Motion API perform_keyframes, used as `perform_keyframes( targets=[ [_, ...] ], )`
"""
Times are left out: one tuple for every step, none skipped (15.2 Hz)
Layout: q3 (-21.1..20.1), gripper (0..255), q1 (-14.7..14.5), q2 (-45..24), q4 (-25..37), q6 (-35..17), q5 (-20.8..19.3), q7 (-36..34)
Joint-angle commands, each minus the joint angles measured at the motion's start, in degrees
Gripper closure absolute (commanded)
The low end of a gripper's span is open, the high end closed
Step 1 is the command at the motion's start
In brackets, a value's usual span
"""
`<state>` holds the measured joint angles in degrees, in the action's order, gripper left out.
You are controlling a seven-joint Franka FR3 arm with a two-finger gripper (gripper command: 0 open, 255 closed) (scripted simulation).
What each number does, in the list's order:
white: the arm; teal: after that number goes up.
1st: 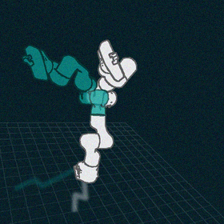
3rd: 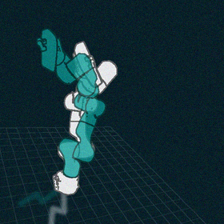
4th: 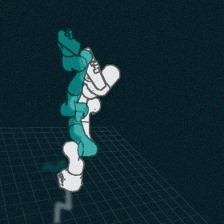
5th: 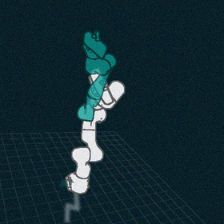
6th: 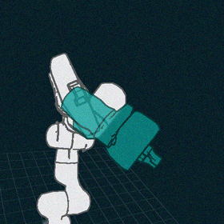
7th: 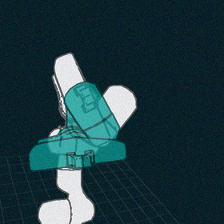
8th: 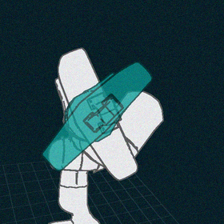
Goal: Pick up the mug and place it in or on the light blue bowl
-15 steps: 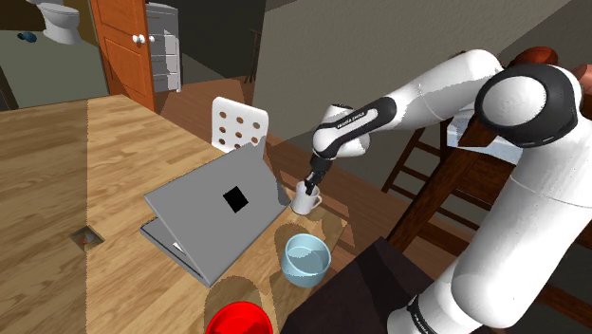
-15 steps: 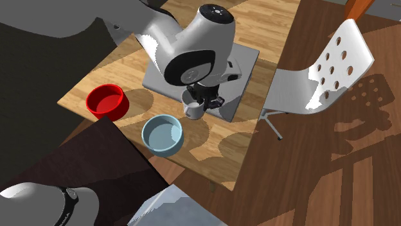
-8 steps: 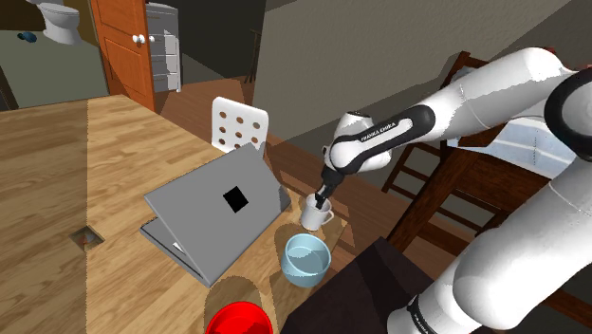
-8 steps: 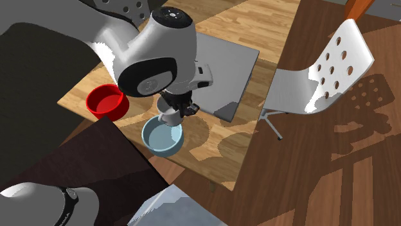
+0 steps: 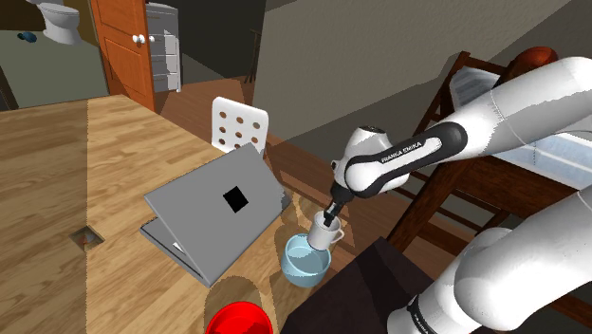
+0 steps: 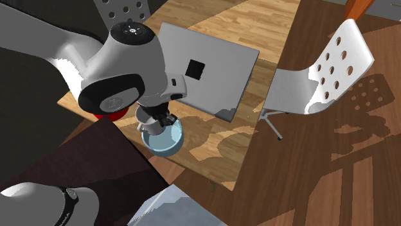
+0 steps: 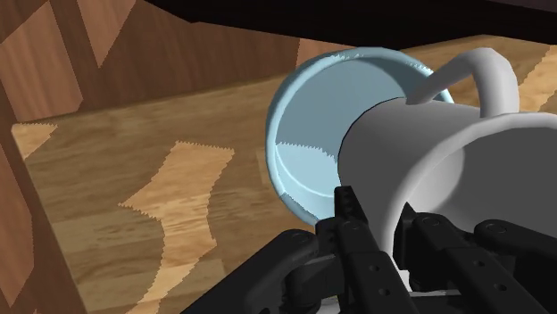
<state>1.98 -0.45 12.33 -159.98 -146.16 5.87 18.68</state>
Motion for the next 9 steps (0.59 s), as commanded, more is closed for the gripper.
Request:
perform_keyframes(
  targets=[
    [0.06, 255, -0.17, -1.62, -0.32, -1.97, 0.40, 0.34],
    [0.10, 255, -0.27, -2.57, -0.42, -3.02, 0.65, 0.55],
    [0.13, 255, -0.38, -3.54, -0.51, -4.07, 0.92, 0.79],
    [0.17, 255, -0.48, -4.53, -0.58, -5.12, 1.21, 1.04],
    [0.19, 255, -0.59, -5.53, -0.63, -6.16, 1.54, 1.31],
    [0.22, 255, -0.71, -6.55, -0.66, -7.21, 1.89, 1.61],
    [0.24, 255, -0.83, -7.58, -0.67, -8.24, 2.28, 1.93],
    [0.25, 255, -0.94, -8.63, -0.67, -9.27, 2.70, 2.27],
    [0.25, 255, -1.05, -9.69, -0.64, -10.30, 3.17, 2.65]
  ],
)
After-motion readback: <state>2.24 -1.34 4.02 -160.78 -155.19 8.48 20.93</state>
